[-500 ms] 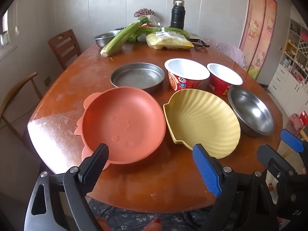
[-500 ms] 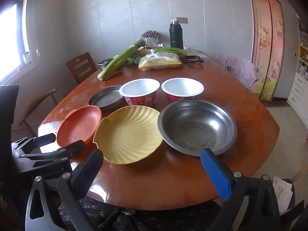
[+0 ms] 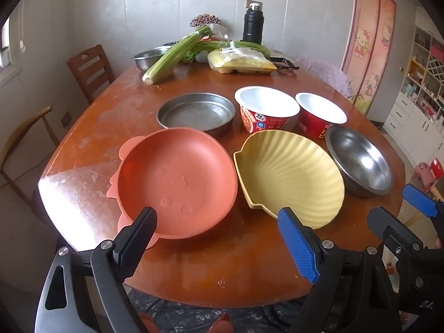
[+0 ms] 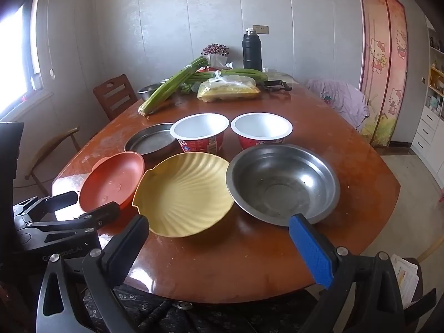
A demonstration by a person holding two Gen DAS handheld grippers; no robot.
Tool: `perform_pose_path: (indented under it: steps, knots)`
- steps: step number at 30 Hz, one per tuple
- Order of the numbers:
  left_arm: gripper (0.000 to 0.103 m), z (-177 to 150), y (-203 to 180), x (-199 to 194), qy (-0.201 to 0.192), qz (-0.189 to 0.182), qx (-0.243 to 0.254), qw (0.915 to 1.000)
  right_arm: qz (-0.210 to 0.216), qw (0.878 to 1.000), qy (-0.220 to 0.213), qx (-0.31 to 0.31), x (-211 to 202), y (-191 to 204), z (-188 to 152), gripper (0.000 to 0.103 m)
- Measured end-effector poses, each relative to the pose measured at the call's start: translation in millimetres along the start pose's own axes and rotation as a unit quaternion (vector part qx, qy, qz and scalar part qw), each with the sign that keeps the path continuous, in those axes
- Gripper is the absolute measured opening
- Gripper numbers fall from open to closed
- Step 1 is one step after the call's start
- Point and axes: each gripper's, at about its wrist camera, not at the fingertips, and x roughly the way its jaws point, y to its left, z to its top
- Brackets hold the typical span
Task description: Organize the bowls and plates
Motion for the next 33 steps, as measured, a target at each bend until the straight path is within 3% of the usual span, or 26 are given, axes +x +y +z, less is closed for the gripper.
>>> perform_pose_path:
  steps: [5, 33]
  knots:
    - [0.089, -0.4, -1.5, -1.6, -0.002, -0.001, 0.001, 1.0, -0.004, 1.0, 0.0, -0.003, 3.4, 13.5, -0.1, 0.102]
    - [0.089, -0.9, -2.4, -0.6, 0.002, -0.004, 0.004, 1.0, 0.003, 1.0, 0.014, 0.002, 10.0, 10.7, -3.0, 0.102]
